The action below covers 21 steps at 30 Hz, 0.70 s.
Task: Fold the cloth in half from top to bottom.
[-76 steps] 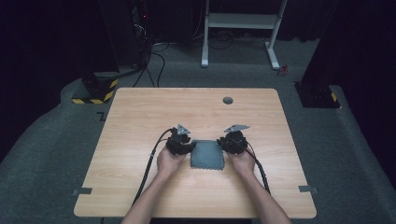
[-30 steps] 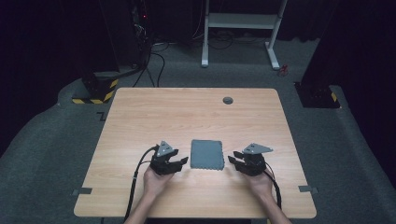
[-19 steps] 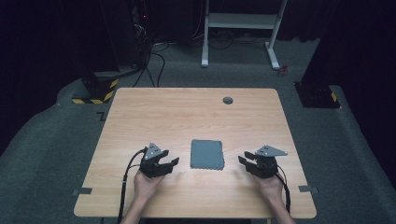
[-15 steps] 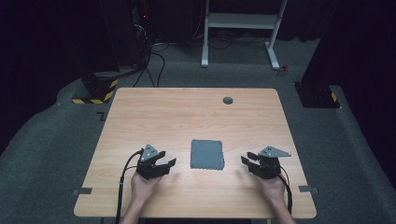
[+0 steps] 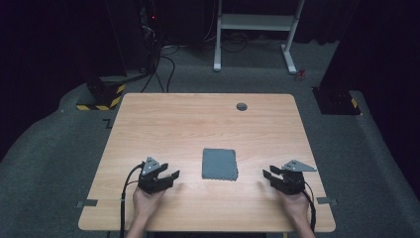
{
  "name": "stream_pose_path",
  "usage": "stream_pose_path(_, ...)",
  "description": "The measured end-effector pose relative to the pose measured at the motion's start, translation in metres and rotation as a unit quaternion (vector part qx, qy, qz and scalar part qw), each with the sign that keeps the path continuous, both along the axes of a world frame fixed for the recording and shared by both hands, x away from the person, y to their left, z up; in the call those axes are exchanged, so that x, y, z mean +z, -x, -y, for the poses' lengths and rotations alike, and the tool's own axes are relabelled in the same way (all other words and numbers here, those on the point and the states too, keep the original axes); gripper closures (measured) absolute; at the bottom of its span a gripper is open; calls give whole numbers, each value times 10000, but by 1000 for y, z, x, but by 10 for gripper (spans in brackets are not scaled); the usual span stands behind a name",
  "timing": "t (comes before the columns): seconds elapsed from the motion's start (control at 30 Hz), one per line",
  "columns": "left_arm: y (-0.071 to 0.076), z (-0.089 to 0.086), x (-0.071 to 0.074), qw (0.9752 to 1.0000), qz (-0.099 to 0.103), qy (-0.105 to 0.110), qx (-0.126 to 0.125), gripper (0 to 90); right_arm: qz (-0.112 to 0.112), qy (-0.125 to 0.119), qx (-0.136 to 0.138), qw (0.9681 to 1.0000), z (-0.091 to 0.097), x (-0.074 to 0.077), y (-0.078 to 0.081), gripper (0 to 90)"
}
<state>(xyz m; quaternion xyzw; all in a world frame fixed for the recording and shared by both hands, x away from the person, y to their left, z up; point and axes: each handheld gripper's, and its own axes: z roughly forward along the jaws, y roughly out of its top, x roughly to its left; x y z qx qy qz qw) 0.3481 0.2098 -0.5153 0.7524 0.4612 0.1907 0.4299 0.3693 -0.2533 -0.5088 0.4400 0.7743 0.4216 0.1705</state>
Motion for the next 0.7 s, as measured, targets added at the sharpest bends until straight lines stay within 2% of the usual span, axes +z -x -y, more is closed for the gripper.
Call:
stream_pose_path(0.07, 1, -1, -2, 9999, 2, -123, 14, 408, 14, 59, -26, 10000, 3, -2, 1, 600)
stream_pose_path(0.2, 3, -2, -5, 9997, -14, -227, 73, 407, -33, 91, -106, 9999, 5, -4, 4, 596)
stream_pose_path(0.43, 3, -8, -10, 9993, -92, -277, 242, 404, -53, 295, -161, 9994, 7, -8, 7, 585)
stream_pose_path(0.57, 3, -11, -11, 9986, -102, -420, 315, 404, -63, 408, -211, 9989, 7, -10, 7, 578)
stream_pose_path(0.7, 3, -12, -11, 9980, -104, -468, 402, 402, -74, 501, -233, 9984, 8, -12, 8, 570)
